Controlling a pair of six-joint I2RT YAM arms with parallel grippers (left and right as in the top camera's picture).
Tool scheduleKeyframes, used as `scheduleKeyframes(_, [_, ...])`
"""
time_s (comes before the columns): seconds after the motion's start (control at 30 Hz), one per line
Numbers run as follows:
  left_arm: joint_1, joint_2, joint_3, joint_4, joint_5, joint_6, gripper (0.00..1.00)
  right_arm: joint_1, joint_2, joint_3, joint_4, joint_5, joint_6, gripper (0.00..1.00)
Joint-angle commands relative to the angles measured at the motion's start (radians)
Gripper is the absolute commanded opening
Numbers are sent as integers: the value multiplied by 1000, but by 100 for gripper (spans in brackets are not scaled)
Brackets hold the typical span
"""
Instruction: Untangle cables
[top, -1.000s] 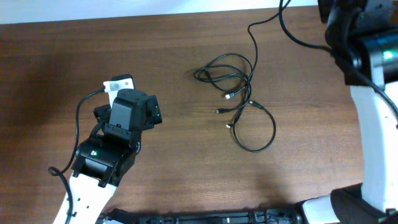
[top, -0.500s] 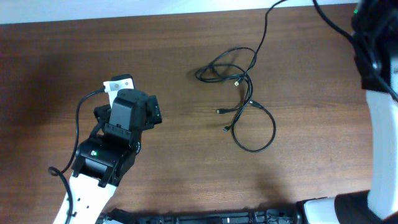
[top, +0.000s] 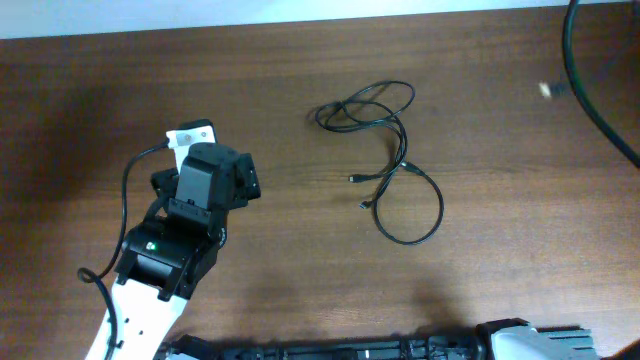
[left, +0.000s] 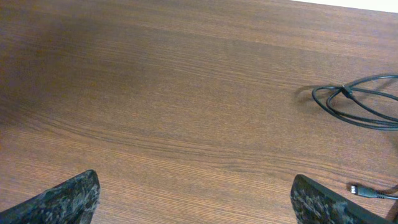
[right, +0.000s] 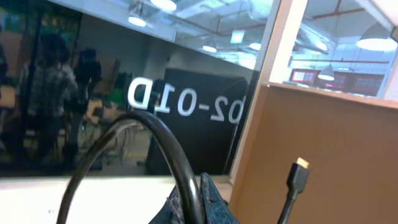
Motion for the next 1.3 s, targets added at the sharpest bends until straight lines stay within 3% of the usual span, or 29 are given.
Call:
scheduleKeyframes(0.0, [6, -2, 5, -1, 8, 16, 99, -4, 50, 3, -59, 124, -23, 4])
scheduleKeyframes(0.27, [6, -2, 5, -1, 8, 16, 99, -109, 148, 3, -206, 250, 26, 4])
scheduleKeyframes(0.57, [6, -2, 5, -1, 8, 16, 99, -349, 238, 3, -314, 245, 259, 4])
scheduleKeyframes(0.87, [6, -2, 5, -1, 8, 16, 99, -653, 274, 3, -533, -61, 571, 4])
scheduleKeyframes(1.1, [6, -2, 5, -1, 7, 16, 99, -813, 328, 3, -644, -177, 689, 4])
scheduleKeyframes(1.27, [6, -2, 5, -1, 8, 16, 99, -874, 371, 3, -687, -283, 698, 4])
